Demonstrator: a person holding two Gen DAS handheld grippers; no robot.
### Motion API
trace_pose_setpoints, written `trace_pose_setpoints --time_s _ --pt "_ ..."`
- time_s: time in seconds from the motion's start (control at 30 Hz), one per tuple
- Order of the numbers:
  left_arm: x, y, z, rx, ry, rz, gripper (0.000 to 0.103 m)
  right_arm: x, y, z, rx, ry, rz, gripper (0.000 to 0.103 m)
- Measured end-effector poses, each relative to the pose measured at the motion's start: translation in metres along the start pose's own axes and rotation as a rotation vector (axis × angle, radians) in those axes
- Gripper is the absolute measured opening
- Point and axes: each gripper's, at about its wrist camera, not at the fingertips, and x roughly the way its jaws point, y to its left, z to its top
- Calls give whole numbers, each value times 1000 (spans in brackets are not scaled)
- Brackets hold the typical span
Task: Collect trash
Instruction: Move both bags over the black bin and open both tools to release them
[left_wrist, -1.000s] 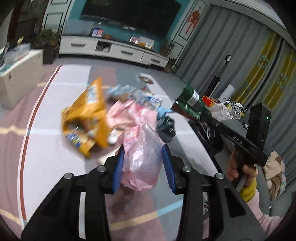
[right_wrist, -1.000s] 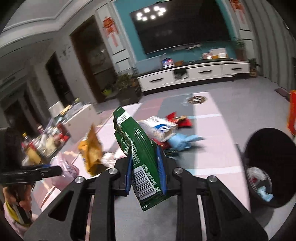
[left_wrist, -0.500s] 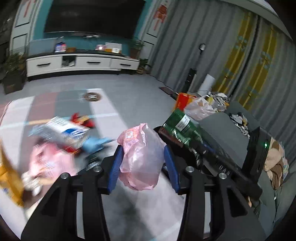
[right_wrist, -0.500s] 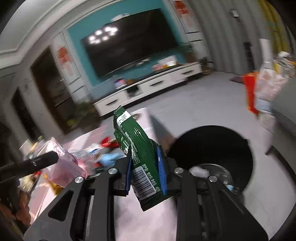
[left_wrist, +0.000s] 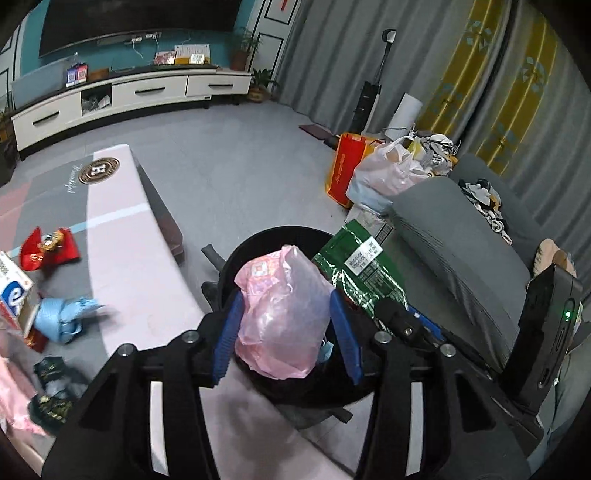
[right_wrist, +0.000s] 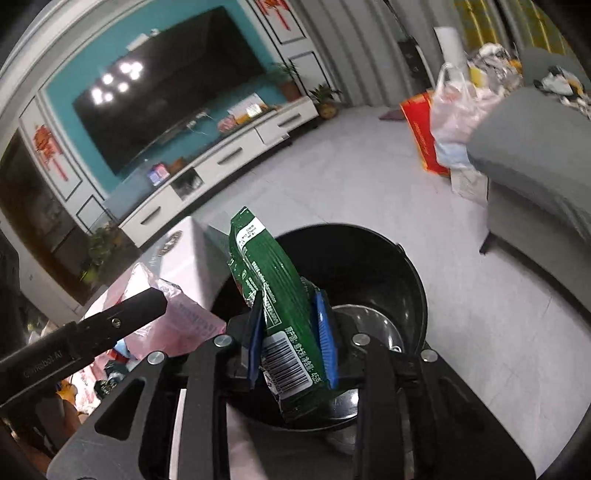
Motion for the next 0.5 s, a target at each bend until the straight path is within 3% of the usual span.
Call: trace_pose_setpoints --time_s 0.13,0.2,0.27,0.5 --pt "11 1 -1 -14 10 -19 58 10 -8 1 38 23 -17 36" --pt "14 0 1 -20 8 -19 80 11 -11 1 46 31 -26 43" --pt "15 0 1 -28 2 -29 81 11 -15 1 65 30 -39 52" --pt "-10 7 -12 -21 -37 -22 87 5 -20 1 84 14 -40 54"
